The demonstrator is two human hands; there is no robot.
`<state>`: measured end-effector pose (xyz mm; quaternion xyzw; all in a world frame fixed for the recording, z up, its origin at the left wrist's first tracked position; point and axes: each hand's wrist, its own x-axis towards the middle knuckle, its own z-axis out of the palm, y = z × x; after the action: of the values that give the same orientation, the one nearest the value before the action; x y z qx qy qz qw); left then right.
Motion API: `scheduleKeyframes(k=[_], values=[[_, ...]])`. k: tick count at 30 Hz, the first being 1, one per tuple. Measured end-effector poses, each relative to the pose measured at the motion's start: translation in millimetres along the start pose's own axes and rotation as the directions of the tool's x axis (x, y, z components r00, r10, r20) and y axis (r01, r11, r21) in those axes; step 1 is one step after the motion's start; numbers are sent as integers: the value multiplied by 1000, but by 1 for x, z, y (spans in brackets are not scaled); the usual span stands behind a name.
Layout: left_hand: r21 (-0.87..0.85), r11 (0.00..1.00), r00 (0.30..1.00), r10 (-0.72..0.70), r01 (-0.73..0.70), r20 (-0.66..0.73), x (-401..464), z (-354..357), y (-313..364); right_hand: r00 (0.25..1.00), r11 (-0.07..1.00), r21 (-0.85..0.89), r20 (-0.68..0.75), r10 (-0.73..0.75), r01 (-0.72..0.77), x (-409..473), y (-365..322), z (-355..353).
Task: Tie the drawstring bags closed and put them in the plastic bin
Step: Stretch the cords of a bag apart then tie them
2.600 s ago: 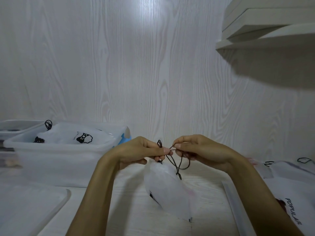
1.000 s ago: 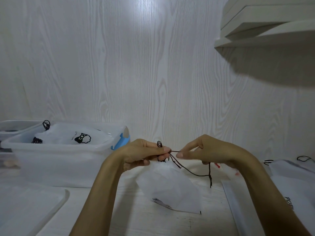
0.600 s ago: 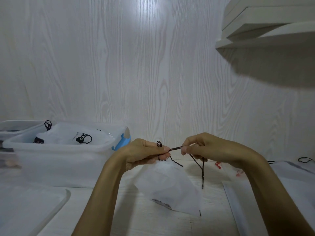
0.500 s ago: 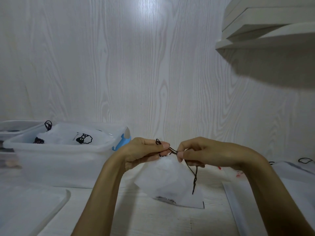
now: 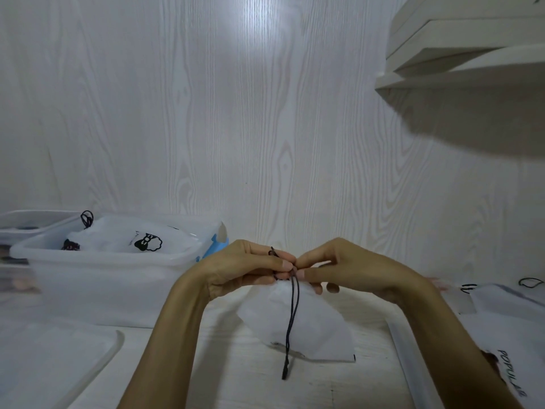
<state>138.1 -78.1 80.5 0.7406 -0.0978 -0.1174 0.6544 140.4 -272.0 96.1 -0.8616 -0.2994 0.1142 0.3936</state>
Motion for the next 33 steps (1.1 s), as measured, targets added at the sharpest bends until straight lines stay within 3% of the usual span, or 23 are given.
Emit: scheduleKeyframes(k=[5,10,17,23,26,29,33], values=[[9,999,998,47,-47,46,-2,1,2,1000,986,169,-7,-11,13,3,8,1],[56,983,985,173,-172,-14,-6,0,8,997,910,414,-81,3,30,13,8,7],[334,880,877,424,-339,-226,0,2,10,940,953,302,-333,75,31,19,12,8],[509,768,729,594,-388,-341,21,11,-9,837,998,-17,-544,-60,61,22,11,15],[586,719,651,653,-373,-387,27,12,-20,843,992,-116,-528,-105,51,24,15,16],[524,744,629,651,-416,-426,27,11,-25,900,996,81,-435,-5,45,22,18,11],[443,765,643,639,-468,-423,28,10,-24,895,962,270,-424,140,-23,24,26,7]])
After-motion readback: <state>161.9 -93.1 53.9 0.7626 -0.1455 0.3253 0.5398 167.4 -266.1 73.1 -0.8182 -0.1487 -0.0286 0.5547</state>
